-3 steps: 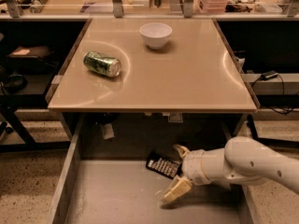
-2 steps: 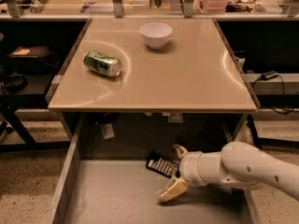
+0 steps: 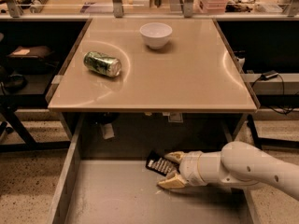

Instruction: Pick rxbar chocolate from top drawer and place on counter

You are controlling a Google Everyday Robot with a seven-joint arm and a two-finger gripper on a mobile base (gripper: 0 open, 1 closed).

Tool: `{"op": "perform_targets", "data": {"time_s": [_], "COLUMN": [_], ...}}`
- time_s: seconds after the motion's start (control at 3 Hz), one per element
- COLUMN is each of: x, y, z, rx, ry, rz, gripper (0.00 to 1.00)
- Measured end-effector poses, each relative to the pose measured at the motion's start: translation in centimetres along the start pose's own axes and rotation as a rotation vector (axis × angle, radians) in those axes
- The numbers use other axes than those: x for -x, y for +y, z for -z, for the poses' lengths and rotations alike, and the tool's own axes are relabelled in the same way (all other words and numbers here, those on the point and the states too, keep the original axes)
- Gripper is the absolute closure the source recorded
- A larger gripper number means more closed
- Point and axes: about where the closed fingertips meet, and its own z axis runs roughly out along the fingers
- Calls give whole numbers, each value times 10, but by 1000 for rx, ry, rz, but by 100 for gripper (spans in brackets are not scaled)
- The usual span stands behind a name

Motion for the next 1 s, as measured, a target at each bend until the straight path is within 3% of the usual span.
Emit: {"op": "perform_targets", "data": {"time_s": [0.67,1.0], "x": [0,0], "y": [0,0], "z": [0,0], "rx": [0,0], "ry": [0,0], "rz": [0,0], "gripper": [88,100]}}
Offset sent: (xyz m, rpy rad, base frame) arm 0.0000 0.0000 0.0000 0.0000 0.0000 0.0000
